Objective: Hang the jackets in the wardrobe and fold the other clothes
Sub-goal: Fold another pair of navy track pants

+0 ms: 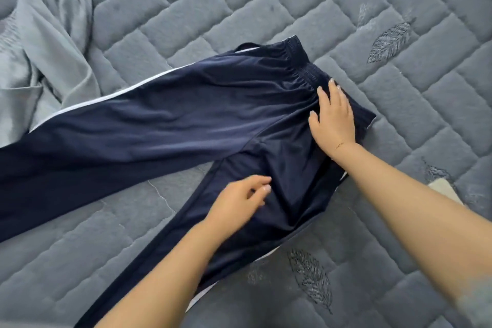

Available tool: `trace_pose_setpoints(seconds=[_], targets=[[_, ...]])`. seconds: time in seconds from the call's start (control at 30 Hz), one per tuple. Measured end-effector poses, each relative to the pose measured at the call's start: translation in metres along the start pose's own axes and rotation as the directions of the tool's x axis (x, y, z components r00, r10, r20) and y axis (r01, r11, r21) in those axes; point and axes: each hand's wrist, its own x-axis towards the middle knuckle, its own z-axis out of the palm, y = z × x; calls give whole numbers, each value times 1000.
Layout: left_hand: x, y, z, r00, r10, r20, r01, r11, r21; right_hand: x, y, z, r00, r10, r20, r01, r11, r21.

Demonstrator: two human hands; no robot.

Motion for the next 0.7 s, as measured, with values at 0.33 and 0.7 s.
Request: trace_pose_setpoints(seconds=[0.33,0.7], targets=[[97,-55,-227,784,17,-621,309,856,414,76,-139,-11,977,-210,40,180,912,368],[73,-108,-265,815,24,-579,358,765,536,118,-173,-6,974,-143,177,206,888,-411]])
